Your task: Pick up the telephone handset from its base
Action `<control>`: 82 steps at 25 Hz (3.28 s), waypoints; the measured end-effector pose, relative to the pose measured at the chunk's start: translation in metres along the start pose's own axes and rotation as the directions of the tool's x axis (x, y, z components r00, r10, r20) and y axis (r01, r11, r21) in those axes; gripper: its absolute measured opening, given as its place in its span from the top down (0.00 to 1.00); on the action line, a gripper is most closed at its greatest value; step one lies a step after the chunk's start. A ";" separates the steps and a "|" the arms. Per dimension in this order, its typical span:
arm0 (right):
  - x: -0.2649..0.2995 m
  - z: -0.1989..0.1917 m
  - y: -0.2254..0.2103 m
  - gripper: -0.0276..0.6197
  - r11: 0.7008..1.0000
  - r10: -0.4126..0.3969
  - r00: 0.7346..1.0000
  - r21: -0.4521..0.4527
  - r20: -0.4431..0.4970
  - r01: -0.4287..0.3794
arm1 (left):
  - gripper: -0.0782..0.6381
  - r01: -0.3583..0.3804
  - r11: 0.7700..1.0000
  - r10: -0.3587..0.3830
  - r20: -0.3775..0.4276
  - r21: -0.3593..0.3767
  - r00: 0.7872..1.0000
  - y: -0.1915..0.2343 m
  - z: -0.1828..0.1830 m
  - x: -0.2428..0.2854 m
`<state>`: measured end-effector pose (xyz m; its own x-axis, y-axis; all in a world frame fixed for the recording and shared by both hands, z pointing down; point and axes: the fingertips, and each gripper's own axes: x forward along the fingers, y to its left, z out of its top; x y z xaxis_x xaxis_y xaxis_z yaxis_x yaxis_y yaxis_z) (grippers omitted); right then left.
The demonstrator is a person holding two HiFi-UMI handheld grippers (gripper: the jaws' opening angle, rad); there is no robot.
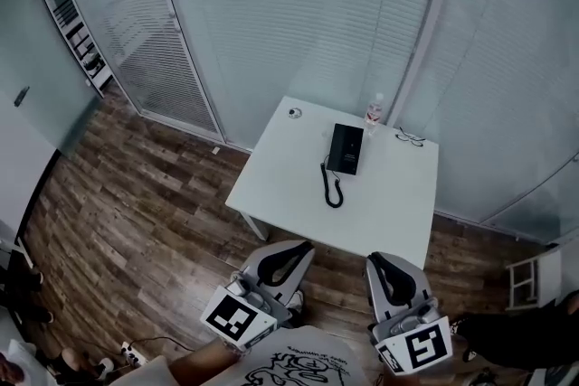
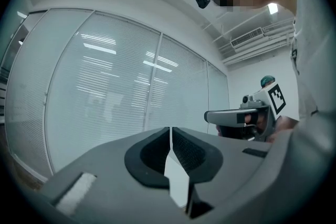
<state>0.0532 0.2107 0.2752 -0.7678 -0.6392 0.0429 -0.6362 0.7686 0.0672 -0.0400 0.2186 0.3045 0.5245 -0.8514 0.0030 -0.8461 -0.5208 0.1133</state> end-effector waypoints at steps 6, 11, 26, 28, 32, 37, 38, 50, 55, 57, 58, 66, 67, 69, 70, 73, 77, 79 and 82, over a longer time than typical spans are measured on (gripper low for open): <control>0.044 -0.003 0.001 0.93 1.000 -0.027 1.000 0.003 -0.015 0.027 | 0.87 0.027 1.000 -0.027 0.002 -0.004 1.000 0.048 -0.002 0.008; 0.064 -0.011 -0.008 0.93 0.998 -0.062 0.998 0.027 -0.033 0.062 | 0.87 0.051 0.999 -0.051 -0.007 -0.015 0.999 0.070 -0.003 0.020; 0.100 -0.020 -0.066 0.93 0.997 -0.066 0.997 0.039 -0.027 0.067 | 0.87 0.080 0.997 -0.080 -0.014 -0.002 0.997 0.095 0.000 0.088; 0.104 -0.024 -0.085 0.93 0.996 -0.073 0.997 0.044 -0.026 0.074 | 0.87 0.077 0.997 -0.078 -0.035 -0.011 0.996 0.098 -0.008 0.105; 0.109 -0.025 -0.122 0.93 0.996 -0.081 0.997 0.045 -0.017 0.082 | 0.87 0.077 0.997 -0.077 -0.020 -0.013 0.997 0.099 -0.005 0.143; 0.118 -0.025 -0.172 0.93 0.995 -0.081 0.997 0.051 -0.004 0.081 | 0.87 0.073 0.997 -0.073 -0.037 -0.004 0.997 0.104 -0.004 0.191; 0.120 -0.026 -0.182 0.93 0.996 -0.080 0.997 0.050 -0.002 0.080 | 0.87 0.072 0.997 -0.072 -0.043 0.000 0.996 0.104 -0.006 0.201; 0.134 -0.028 -0.262 0.93 0.997 -0.054 0.998 0.048 0.012 0.053 | 0.87 0.029 1.000 -0.029 -0.066 0.004 0.997 0.108 -0.006 0.278; 0.141 -0.037 -0.279 0.93 0.997 -0.052 0.999 0.050 -0.001 0.052 | 0.87 0.030 1.000 -0.029 -0.057 0.007 0.998 0.109 -0.008 0.298; 0.146 -0.040 -0.281 0.93 0.998 -0.046 0.999 0.039 -0.006 0.047 | 0.87 0.028 1.000 -0.028 -0.063 0.002 0.998 0.113 -0.010 0.303; 0.149 -0.040 -0.282 0.93 0.998 -0.044 0.999 0.033 -0.004 0.044 | 0.87 0.027 1.000 -0.027 -0.065 0.001 0.997 0.114 -0.010 0.305; 0.177 -0.036 -0.281 0.93 0.998 -0.058 0.998 0.031 -0.002 0.058 | 0.87 0.030 1.000 -0.031 -0.092 -0.007 0.995 0.145 -0.012 0.309; 0.182 -0.035 -0.280 0.93 0.998 -0.060 0.998 0.027 -0.005 0.060 | 0.87 0.030 1.000 -0.031 -0.093 -0.008 0.995 0.150 -0.012 0.309; 0.191 -0.033 -0.279 0.93 0.998 -0.064 0.998 0.023 -0.009 0.064 | 0.87 0.032 0.999 -0.032 -0.097 -0.008 0.995 0.160 -0.013 0.309; 0.196 -0.033 -0.278 0.93 0.998 -0.064 0.998 0.023 -0.013 0.064 | 0.87 0.037 0.999 -0.037 -0.102 -0.007 0.994 0.165 -0.014 0.308; 0.208 -0.033 -0.274 0.93 0.998 -0.062 0.998 0.022 -0.021 0.063 | 0.87 0.085 0.996 -0.086 -0.101 -0.015 0.991 0.171 -0.016 0.308; 0.220 -0.036 -0.270 0.93 0.998 -0.060 0.998 0.019 -0.022 0.060 | 0.87 0.111 0.993 -0.113 -0.104 -0.030 0.988 0.178 -0.020 0.312; 0.225 -0.041 -0.269 0.93 0.998 -0.053 0.998 0.017 -0.035 0.054 | 0.87 0.113 0.993 -0.116 -0.108 -0.028 0.987 0.183 -0.025 0.315; 0.230 -0.047 -0.265 0.93 0.999 -0.033 0.998 0.012 -0.047 0.033 | 0.86 0.118 0.993 -0.120 -0.136 -0.027 0.983 0.189 -0.038 0.321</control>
<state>0.0485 -0.1415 0.3142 -0.7420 -0.6646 0.0876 -0.6624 0.7470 0.0564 -0.0278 -0.1503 0.3645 0.6304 -0.7663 0.1241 -0.7757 -0.6156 0.1394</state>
